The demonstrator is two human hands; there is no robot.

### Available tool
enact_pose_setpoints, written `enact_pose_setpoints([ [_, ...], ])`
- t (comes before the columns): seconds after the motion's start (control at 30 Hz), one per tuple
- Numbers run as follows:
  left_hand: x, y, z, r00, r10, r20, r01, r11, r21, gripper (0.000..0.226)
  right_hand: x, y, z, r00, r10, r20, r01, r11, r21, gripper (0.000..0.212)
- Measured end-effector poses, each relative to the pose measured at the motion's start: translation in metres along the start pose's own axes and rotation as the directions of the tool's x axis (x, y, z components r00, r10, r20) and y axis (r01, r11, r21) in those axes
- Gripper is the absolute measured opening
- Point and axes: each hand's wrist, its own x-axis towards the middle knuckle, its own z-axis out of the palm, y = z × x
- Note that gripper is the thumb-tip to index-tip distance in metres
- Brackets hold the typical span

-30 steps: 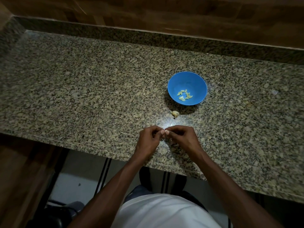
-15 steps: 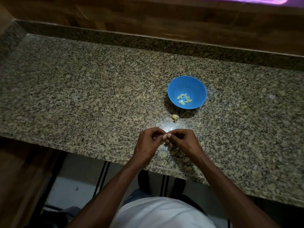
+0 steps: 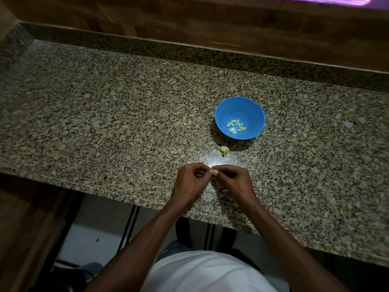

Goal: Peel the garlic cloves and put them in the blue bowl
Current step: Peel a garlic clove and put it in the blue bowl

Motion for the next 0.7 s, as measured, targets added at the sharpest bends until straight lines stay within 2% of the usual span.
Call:
enact_pose_setpoints([
  [0.23,0.000,0.002,-0.002,1.000,0.014,-0.001,-0.014,0.999,0.045,0.009,0.004,0.004,-0.002,0.998,-0.025,0.065,0.032,0.994,-0.102,0.014],
  [0.5,-0.001,-0.001,0.000,0.999,0.037,-0.009,-0.035,0.990,0.134,0.006,0.003,0.012,0.001,0.998,-0.032,0.047,0.040,0.983,-0.177,0.019],
  [0.7,-0.001,-0.004,0.005,1.000,0.009,-0.028,-0.006,0.992,0.122,0.007,0.001,0.015,0.000,0.999,-0.015,0.047,0.023,0.984,-0.174,0.020],
])
